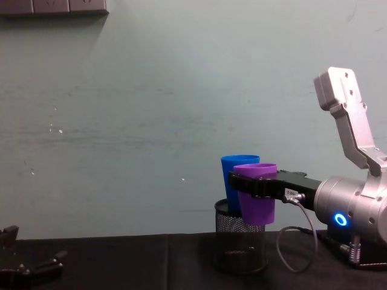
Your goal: Pick up one cup with a gripper and tap it against the other cup.
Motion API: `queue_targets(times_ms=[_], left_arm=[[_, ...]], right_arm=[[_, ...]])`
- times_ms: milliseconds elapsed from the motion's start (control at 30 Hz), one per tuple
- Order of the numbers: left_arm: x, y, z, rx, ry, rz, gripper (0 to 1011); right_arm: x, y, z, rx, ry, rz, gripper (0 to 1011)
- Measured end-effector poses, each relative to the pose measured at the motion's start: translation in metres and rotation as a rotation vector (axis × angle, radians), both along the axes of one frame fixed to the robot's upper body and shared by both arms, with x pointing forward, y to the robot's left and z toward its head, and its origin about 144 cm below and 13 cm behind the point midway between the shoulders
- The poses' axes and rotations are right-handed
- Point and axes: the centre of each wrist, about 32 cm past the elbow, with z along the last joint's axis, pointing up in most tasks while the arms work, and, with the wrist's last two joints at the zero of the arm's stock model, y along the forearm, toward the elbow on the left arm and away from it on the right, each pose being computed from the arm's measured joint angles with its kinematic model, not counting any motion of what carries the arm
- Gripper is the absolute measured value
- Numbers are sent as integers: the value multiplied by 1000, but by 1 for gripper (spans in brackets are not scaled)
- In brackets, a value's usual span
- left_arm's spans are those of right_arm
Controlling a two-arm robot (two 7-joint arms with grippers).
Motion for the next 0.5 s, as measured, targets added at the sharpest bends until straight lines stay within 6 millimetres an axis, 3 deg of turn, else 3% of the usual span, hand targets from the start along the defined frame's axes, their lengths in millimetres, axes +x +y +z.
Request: queue_targets(times_ms=[500], left_arm=[[0,0,0,0,0,0,1000]], right_arm=[[0,0,0,0,0,0,750]])
